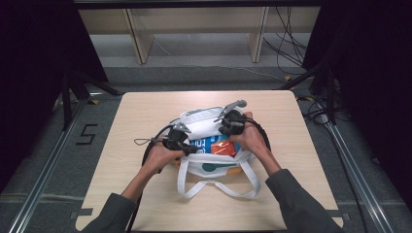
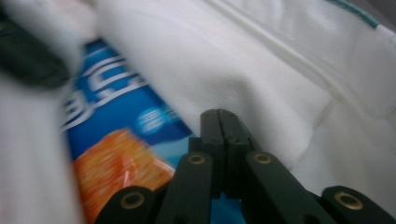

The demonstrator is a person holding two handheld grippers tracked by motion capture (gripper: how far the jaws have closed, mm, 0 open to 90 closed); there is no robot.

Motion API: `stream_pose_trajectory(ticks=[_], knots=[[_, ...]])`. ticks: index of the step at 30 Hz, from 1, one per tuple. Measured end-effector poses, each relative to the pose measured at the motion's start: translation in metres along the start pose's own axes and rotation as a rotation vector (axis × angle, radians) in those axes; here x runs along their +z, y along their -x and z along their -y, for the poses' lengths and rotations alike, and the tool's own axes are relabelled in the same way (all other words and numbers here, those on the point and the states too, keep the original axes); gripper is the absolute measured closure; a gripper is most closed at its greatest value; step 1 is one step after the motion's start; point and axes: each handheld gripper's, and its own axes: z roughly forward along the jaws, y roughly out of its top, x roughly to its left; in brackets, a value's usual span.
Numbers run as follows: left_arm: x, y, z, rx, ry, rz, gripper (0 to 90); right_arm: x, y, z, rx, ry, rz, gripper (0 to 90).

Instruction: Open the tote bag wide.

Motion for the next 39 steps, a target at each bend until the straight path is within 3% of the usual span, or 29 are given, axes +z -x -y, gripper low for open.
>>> stream_pose_trajectory(ticks=[2,3,5,6,8,9,10,11,12,14,15,16,17,18,20,21,22,24,25,26,28,29,31,35,37,38,39], knots=[[-0.001,0.007,0.011,0.043,-0.035,0.004,89.2,0.01,0.012,-0.008,0.034,0.003,0.069,90.0],[-0.002,0.01,0.016,0.064,-0.043,0.005,89.3,0.014,0.02,-0.011,0.058,-0.014,0.079,90.0],[-0.002,0.017,0.023,0.056,-0.023,0.015,89.4,0.027,0.036,-0.015,0.077,-0.054,0.111,90.0],[0.0,0.019,0.026,0.058,-0.02,0.016,89.5,0.036,0.042,-0.014,0.125,-0.091,0.12,90.0],[0.003,0.024,0.032,0.067,-0.01,0.0,89.6,0.053,0.055,-0.008,0.184,-0.129,0.11,90.0],[0.004,0.027,0.033,0.056,0.017,-0.004,89.6,0.06,0.06,-0.004,0.213,-0.14,0.105,90.0],[0.001,0.026,0.033,0.101,-0.022,-0.009,89.6,0.064,0.066,-0.002,0.234,-0.152,0.093,90.0],[0.005,0.029,0.033,0.043,0.023,-0.003,89.6,0.065,0.07,0.0,0.241,-0.155,0.077,90.0],[0.001,0.025,0.031,0.098,-0.027,-0.004,89.6,0.064,0.074,0.0,0.246,-0.165,0.071,90.0],[-0.002,0.025,0.026,0.066,-0.003,-0.004,89.5,0.058,0.075,-0.003,0.238,-0.186,0.074,90.0],[-0.005,0.024,0.023,0.054,0.01,0.017,88.5,0.053,0.073,-0.005,0.229,-0.169,0.068,90.0],[-0.009,0.023,0.019,0.046,0.038,0.008,86.8,0.046,0.071,-0.006,0.229,-0.144,0.071,90.0],[-0.014,0.019,0.012,0.067,0.043,-0.006,85.2,0.037,0.07,-0.005,0.238,-0.101,0.061,90.0],[-0.016,0.018,0.005,0.031,0.073,-0.015,83.9,0.028,0.067,-0.005,0.273,-0.061,0.063,90.0],[-0.021,0.012,-0.015,0.049,0.083,-0.033,83.8,0.009,0.063,-0.003,0.201,0.002,0.074,90.0],[-0.02,0.01,-0.026,0.041,0.09,-0.047,83.5,0.0,0.056,-0.003,0.199,0.02,0.045,90.0],[-0.018,0.005,-0.036,0.046,0.089,-0.059,83.0,-0.008,0.05,-0.001,0.161,0.042,0.029,90.0],[-0.009,-0.003,-0.056,0.023,0.082,-0.075,83.1,-0.02,0.03,0.003,0.16,0.059,-0.008,90.0],[-0.004,-0.007,-0.065,0.016,0.077,-0.094,83.2,-0.026,0.021,0.006,0.148,0.042,-0.052,90.0],[0.003,-0.011,-0.073,0.009,0.06,-0.107,83.6,-0.027,0.015,0.01,0.1,0.037,-0.076,90.0],[0.016,-0.018,-0.084,-0.002,0.042,-0.138,84.3,-0.03,0.002,0.023,0.042,0.003,-0.096,90.0],[0.021,-0.023,-0.088,0.012,0.019,-0.143,85.3,-0.032,-0.003,0.031,0.015,0.007,-0.113,90.0],[0.032,-0.031,-0.092,-0.025,-0.003,-0.15,87.4,-0.04,-0.013,0.047,0.016,-0.01,-0.138,90.0],[0.041,-0.047,-0.095,-0.053,-0.029,-0.208,89.4,-0.043,-0.026,0.079,-0.006,-0.073,-0.174,90.0],[0.042,-0.057,-0.093,-0.062,-0.041,-0.233,89.5,-0.039,-0.031,0.095,0.002,-0.074,-0.177,90.0],[0.042,-0.064,-0.09,-0.098,-0.02,-0.224,89.6,-0.036,-0.033,0.101,0.011,-0.074,-0.178,90.0],[0.043,-0.071,-0.086,-0.139,-0.007,-0.244,89.6,-0.033,-0.034,0.106,0.006,-0.071,-0.172,90.0]])
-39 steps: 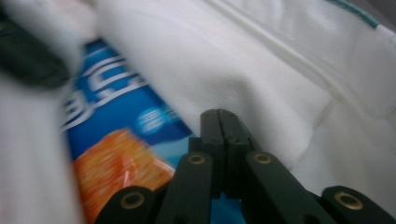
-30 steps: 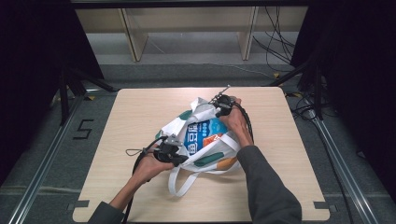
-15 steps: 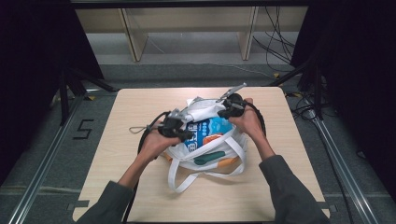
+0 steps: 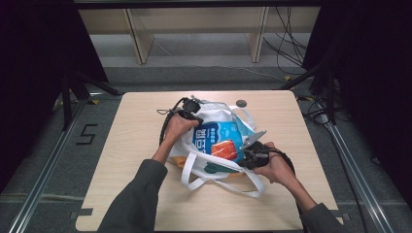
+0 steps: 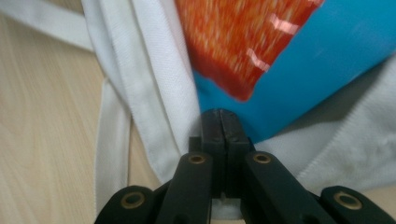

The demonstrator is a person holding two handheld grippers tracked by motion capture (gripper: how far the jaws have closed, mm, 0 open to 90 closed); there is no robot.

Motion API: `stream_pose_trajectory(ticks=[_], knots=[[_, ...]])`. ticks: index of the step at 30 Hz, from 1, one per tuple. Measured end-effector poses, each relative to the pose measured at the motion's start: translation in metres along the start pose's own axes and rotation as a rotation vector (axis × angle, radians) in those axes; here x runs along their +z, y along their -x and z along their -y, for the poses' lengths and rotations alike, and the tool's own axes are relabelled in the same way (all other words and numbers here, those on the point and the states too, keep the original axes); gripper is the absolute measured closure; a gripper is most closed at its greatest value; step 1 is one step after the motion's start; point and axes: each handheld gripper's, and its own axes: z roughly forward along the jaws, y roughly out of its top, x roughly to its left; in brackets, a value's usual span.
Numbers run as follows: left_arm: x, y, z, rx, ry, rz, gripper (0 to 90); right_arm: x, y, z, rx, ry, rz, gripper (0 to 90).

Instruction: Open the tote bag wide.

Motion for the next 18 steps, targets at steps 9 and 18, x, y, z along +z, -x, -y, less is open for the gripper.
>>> stream_pose_trajectory(ticks=[9,18], knots=[[-0.025,0.017,0.009,0.093,0.023,0.014,85.4,-0.016,0.0,-0.008,0.029,0.108,-0.011,90.0],[-0.048,0.018,0.046,0.146,-0.027,0.104,82.4,-0.02,0.059,-0.062,0.132,0.244,0.193,90.0]])
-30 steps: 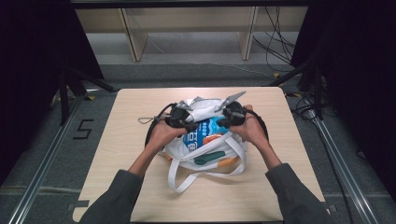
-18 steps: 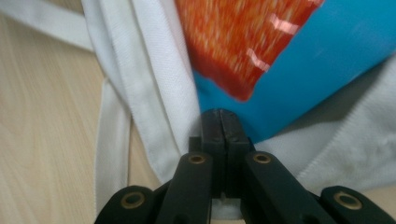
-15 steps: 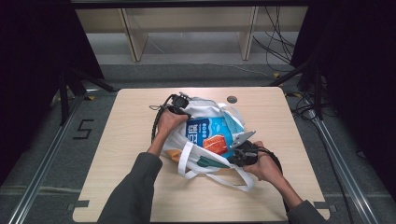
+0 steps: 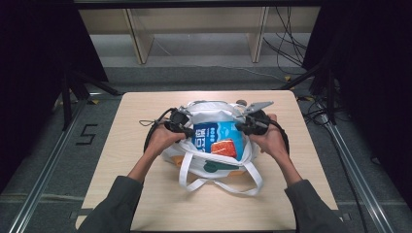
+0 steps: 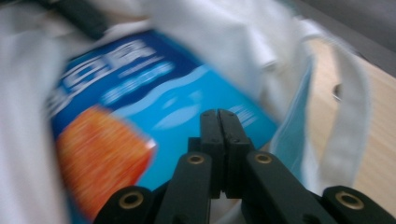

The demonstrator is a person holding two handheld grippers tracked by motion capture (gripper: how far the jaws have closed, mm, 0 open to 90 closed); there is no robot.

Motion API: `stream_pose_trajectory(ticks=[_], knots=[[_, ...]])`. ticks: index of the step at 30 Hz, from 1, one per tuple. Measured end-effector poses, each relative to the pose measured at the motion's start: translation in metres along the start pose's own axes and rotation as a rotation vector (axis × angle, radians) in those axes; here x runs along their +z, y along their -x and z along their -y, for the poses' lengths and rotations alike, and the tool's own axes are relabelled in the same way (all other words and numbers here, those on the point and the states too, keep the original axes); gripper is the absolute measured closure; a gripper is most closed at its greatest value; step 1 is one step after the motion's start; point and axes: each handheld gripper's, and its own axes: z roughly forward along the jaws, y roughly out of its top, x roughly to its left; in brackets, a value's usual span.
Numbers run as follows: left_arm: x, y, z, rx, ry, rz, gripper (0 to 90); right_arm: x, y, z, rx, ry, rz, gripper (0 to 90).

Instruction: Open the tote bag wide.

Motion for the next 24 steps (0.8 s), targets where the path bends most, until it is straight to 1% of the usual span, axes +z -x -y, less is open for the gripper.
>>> stream_pose_trajectory(ticks=[1,2,3,4,5,6,7,8,9,10,11,12,13,14,15,16,17,18,19,20,21,22,23,24], knots=[[0.0,0.002,0.003,0.014,-0.008,0.008,82.3,0.006,0.004,-0.005,0.026,-0.016,-0.003,90.0],[-0.001,0.003,0.005,0.02,-0.021,0.01,82.2,0.015,0.01,-0.009,0.021,-0.016,0.006,90.0],[-0.002,0.002,0.007,0.04,-0.026,0.009,82.5,0.024,0.013,-0.013,0.029,-0.042,-0.005,90.0],[-0.003,0.002,0.008,0.038,-0.031,0.013,83.0,0.033,0.016,-0.017,0.024,-0.071,0.004,90.0],[-0.003,0.002,0.008,0.05,-0.046,0.009,83.6,0.046,0.019,-0.02,0.023,-0.091,0.028,90.0],[-0.004,0.003,0.009,0.054,-0.061,0.007,83.9,0.052,0.022,-0.023,0.018,-0.124,0.032,90.0],[-0.003,0.003,0.01,0.059,-0.06,0.005,84.7,0.059,0.025,-0.025,0.012,-0.136,0.052,90.0],[-0.003,0.003,0.013,0.065,-0.085,-0.013,85.3,0.065,0.029,-0.025,0.009,-0.131,0.07,90.0],[-0.003,0.003,0.015,0.068,-0.102,-0.028,86.6,0.071,0.035,-0.025,0.047,-0.183,0.078,90.0],[-0.005,0.003,0.018,0.079,-0.114,-0.04,87.1,0.076,0.039,-0.024,0.033,-0.188,0.082,90.0],[-0.007,0.003,0.019,0.091,-0.119,-0.043,88.0,0.08,0.04,-0.023,0.082,-0.207,0.092,90.0],[-0.011,0.003,0.02,0.109,-0.136,-0.057,88.9,0.084,0.043,-0.021,0.098,-0.208,0.092,90.0],[-0.013,0.005,0.02,0.112,-0.136,-0.071,89.0,0.088,0.044,-0.019,0.103,-0.206,0.099,90.0],[-0.012,0.007,0.019,0.12,-0.136,-0.084,89.1,0.09,0.044,-0.018,0.11,-0.229,0.103,90.0],[-0.013,0.01,0.018,0.165,-0.161,-0.101,89.0,0.09,0.046,-0.018,0.089,-0.221,0.105,90.0],[-0.014,0.014,0.016,0.191,-0.165,-0.113,88.2,0.087,0.043,-0.02,0.102,-0.234,0.109,90.0],[-0.015,0.017,0.013,0.19,-0.161,-0.116,86.2,0.083,0.042,-0.023,0.065,-0.221,0.118,90.0],[-0.017,0.017,0.01,0.176,-0.134,-0.105,85.2,0.075,0.039,-0.025,0.059,-0.204,0.124,90.0],[-0.018,0.016,0.005,0.132,-0.078,-0.083,84.5,0.065,0.037,-0.028,0.055,-0.179,0.122,90.0],[-0.018,0.013,0.0,0.116,-0.044,-0.076,84.7,0.056,0.035,-0.03,0.032,-0.143,0.123,90.0],[-0.017,0.011,-0.007,0.101,-0.026,-0.077,84.7,0.044,0.031,-0.031,0.032,-0.127,0.107,90.0],[-0.015,0.008,-0.013,0.09,-0.023,-0.076,84.5,0.034,0.023,-0.032,0.035,-0.11,0.066,90.0],[-0.012,0.004,-0.019,0.069,-0.014,-0.081,84.2,0.028,0.015,-0.03,0.021,-0.091,0.036,90.0],[-0.007,0.0,-0.024,0.045,-0.008,-0.088,84.2,0.02,0.005,-0.028,0.01,-0.094,0.015,90.0]])
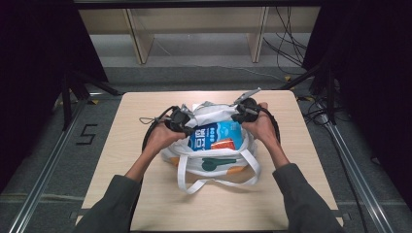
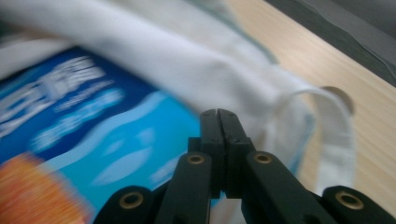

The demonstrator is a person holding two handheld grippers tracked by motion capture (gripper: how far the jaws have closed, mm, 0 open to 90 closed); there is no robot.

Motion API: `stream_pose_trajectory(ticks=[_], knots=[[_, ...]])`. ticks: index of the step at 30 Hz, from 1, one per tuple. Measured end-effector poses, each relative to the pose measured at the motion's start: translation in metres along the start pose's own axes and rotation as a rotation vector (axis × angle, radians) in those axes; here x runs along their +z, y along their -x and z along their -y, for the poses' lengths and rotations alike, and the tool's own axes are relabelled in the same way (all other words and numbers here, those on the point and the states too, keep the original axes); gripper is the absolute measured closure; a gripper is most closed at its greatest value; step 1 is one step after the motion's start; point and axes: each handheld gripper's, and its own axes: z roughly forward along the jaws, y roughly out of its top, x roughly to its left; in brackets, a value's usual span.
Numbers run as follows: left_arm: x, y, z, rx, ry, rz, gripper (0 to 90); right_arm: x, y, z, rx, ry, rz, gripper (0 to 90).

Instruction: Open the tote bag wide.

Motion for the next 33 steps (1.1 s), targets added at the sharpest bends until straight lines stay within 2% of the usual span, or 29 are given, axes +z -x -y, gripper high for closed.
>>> stream_pose_trajectory(ticks=[1,2,3,4,5,6,9,11,12,13,14,16,17,19,21,23,24,26,27,29,30,32,33], knots=[[0.005,-0.005,-0.004,-0.022,-0.008,-0.005,84.3,-0.005,-0.008,0.004,-0.039,-0.003,-0.025,90.0],[0.011,-0.009,-0.006,-0.048,-0.006,-0.028,84.3,-0.01,-0.016,0.01,-0.059,0.001,-0.068,90.0],[0.016,-0.014,-0.006,-0.068,-0.024,-0.031,85.3,-0.014,-0.024,0.016,-0.082,0.003,-0.104,90.0],[0.021,-0.019,-0.005,-0.085,-0.035,-0.043,85.3,-0.021,-0.032,0.023,-0.106,-0.02,-0.126,90.0],[0.023,-0.021,-0.004,-0.095,-0.036,-0.056,86.0,-0.026,-0.039,0.033,-0.132,-0.027,-0.167,90.0],[0.025,-0.024,-0.003,-0.094,-0.05,-0.069,86.4,-0.028,-0.044,0.04,-0.133,-0.027,-0.184,90.0],[0.03,-0.031,0.001,-0.093,-0.086,-0.111,87.1,-0.033,-0.052,0.065,-0.178,-0.101,-0.201,90.0],[0.032,-0.038,0.005,-0.14,-0.079,-0.105,88.6,-0.032,-0.051,0.083,-0.139,-0.114,-0.23,90.0],[0.033,-0.04,0.006,-0.159,-0.076,-0.099,89.1,-0.032,-0.05,0.087,-0.149,-0.12,-0.248,90.0],[0.034,-0.043,0.008,-0.193,-0.068,-0.088,89.2,-0.031,-0.052,0.09,-0.127,-0.113,-0.253,90.0],[0.035,-0.043,0.007,-0.195,-0.07,-0.091,89.2,-0.03,-0.053,0.092,-0.148,-0.112,-0.249,90.0],[0.032,-0.037,0.004,-0.154,-0.08,-0.109,88.0,-0.029,-0.058,0.091,-0.162,-0.126,-0.227,90.0],[0.028,-0.032,0.003,-0.131,-0.076,-0.104,85.5,-0.031,-0.058,0.089,-0.162,-0.128,-0.219,90.0],[0.017,-0.019,0.002,-0.091,-0.038,-0.034,83.1,-0.036,-0.059,0.084,-0.156,-0.09,-0.21,90.0],[0.005,0.0,0.006,-0.025,-0.015,0.003,82.2,-0.044,-0.057,0.079,-0.153,-0.031,-0.204,90.0],[-0.001,0.011,0.012,0.011,-0.021,0.029,80.9,-0.048,-0.058,0.076,-0.134,-0.003,-0.208,89.6],[-0.005,0.017,0.018,0.035,-0.029,0.048,80.7,-0.048,-0.057,0.076,-0.142,0.016,-0.204,89.1],[-0.01,0.024,0.029,0.07,-0.043,0.07,80.5,-0.047,-0.059,0.076,-0.136,0.011,-0.205,89.1],[-0.013,0.026,0.037,0.071,-0.039,0.087,80.9,-0.046,-0.059,0.077,-0.153,0.009,-0.207,89.2],[-0.019,0.031,0.053,0.08,-0.023,0.106,81.3,-0.045,-0.06,0.079,-0.142,-0.002,-0.199,89.3],[-0.022,0.033,0.06,0.094,-0.03,0.121,82.2,-0.043,-0.058,0.081,-0.135,0.019,-0.2,89.3],[-0.024,0.036,0.072,0.107,-0.029,0.13,83.8,-0.042,-0.055,0.081,-0.118,0.02,-0.189,90.0],[-0.024,0.037,0.076,0.098,-0.03,0.127,84.4,-0.043,-0.053,0.081,-0.117,0.018,-0.175,90.0]])
